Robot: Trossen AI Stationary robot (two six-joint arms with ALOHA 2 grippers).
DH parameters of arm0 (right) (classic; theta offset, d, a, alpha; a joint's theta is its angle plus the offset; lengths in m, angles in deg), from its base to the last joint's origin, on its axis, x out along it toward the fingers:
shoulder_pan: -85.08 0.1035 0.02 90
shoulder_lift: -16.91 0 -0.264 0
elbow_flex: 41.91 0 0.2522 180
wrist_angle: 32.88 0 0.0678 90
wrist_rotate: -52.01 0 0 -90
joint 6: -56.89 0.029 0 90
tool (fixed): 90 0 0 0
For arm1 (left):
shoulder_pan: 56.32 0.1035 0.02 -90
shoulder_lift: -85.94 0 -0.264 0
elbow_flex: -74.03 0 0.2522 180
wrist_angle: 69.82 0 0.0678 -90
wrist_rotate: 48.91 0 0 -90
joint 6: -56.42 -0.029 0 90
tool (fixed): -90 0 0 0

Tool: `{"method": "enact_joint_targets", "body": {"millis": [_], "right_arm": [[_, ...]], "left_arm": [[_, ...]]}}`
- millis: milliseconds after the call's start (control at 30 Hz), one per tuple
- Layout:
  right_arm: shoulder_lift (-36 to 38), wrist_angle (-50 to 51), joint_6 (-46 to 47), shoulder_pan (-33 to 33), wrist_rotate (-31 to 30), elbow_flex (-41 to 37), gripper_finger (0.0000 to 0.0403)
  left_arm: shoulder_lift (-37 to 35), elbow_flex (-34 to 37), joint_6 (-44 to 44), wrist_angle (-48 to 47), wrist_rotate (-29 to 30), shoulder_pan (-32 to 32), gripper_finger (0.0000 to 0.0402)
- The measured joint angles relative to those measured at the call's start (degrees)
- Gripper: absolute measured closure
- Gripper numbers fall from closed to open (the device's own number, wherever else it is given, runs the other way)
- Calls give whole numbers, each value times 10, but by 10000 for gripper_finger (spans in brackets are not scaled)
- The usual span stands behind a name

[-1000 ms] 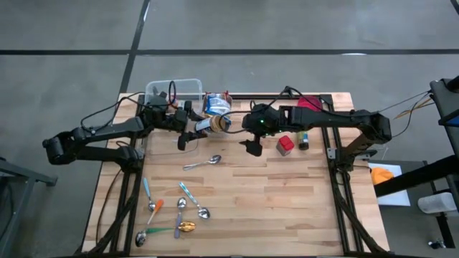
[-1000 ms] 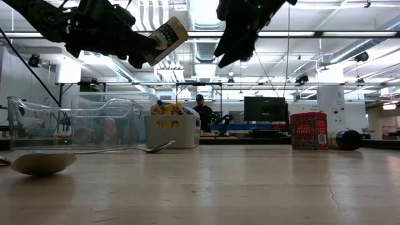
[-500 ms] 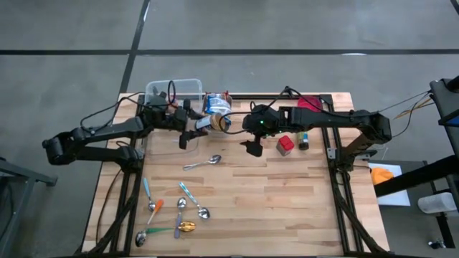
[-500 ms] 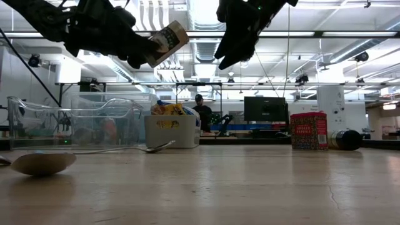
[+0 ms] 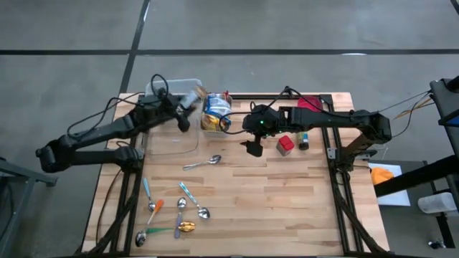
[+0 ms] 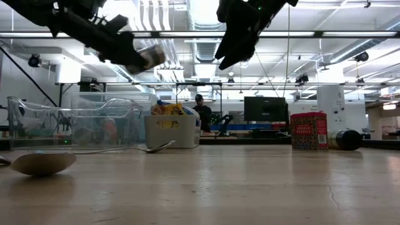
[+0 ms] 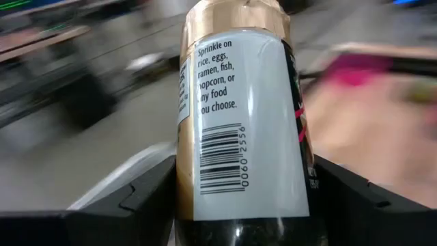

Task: Pick & Place Food Item
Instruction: Put the golden seasoning bottle into the white bin

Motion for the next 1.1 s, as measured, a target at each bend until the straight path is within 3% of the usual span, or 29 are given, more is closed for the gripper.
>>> {"method": "enact_joint_targets", "body": {"millis": [133,300,667,1000,1100], "right_arm": [[0,-1,0,0,0,0,32],[0,-5,0,0,0,0,32],[0,-7,-4,0,0,0,32],[0,-10,-5,0,0,0,32],[0,-11,-7,0,0,0,32]], "left_arm": [[-8,0,39,-50,140,0,122],[-1,0,67,-73,202,4,134],[14,1,155,-113,212,73,119],[115,-8,188,-119,148,133,135],[151,-19,197,-118,138,143,118]]}}
